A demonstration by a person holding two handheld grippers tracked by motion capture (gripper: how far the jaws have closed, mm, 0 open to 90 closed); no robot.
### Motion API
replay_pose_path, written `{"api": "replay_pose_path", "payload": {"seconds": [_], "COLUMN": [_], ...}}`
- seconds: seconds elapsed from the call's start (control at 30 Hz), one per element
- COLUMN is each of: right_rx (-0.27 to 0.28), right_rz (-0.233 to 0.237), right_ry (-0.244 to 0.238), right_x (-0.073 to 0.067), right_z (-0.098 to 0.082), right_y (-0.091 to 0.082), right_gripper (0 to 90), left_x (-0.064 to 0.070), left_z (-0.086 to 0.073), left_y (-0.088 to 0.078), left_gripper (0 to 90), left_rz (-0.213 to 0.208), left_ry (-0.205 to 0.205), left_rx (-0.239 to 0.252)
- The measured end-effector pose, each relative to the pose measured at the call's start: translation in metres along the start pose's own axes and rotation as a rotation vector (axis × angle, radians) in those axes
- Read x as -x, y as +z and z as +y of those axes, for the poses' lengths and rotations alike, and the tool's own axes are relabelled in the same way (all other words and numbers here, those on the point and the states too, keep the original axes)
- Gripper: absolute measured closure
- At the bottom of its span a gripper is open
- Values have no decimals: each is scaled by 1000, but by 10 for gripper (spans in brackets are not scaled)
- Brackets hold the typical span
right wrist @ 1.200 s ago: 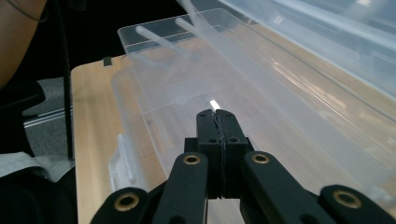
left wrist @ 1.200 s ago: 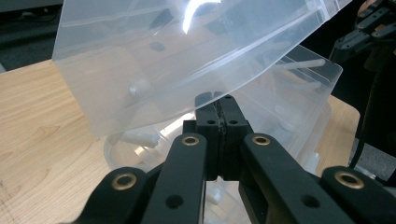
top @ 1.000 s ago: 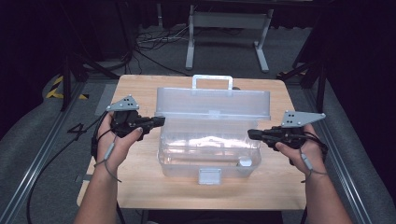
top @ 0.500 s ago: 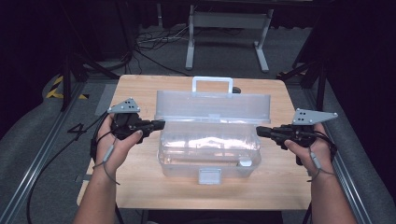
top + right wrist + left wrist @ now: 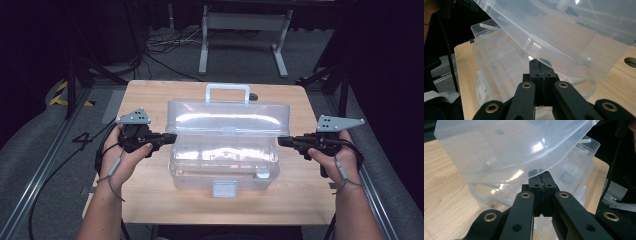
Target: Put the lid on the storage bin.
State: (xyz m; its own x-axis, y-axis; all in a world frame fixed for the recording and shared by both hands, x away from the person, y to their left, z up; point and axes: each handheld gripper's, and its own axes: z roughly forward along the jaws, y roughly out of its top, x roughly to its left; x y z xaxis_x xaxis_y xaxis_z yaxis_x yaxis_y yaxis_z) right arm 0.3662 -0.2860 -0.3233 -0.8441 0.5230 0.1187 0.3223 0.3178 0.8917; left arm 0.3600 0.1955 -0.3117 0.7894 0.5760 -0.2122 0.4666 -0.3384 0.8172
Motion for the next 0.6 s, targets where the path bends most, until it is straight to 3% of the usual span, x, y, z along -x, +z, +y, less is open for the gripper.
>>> {"api": "replay_pose_path", "payload": {"seconds": [0.37, 0.6], "right_rx": [-40, -96], "right_rz": [21, 39], "right_ry": [16, 24], "right_x": [0, -2], "right_z": [-1, -1], "right_y": [-3, -2], "right_gripper": [900, 900], "left_x": [0, 1], "left_z": [-4, -6], "left_y": [-4, -5], "left_gripper": [888, 888], "left_rz": [-6, -15], "left_ry": [5, 8], "left_rx": [-38, -78]}}
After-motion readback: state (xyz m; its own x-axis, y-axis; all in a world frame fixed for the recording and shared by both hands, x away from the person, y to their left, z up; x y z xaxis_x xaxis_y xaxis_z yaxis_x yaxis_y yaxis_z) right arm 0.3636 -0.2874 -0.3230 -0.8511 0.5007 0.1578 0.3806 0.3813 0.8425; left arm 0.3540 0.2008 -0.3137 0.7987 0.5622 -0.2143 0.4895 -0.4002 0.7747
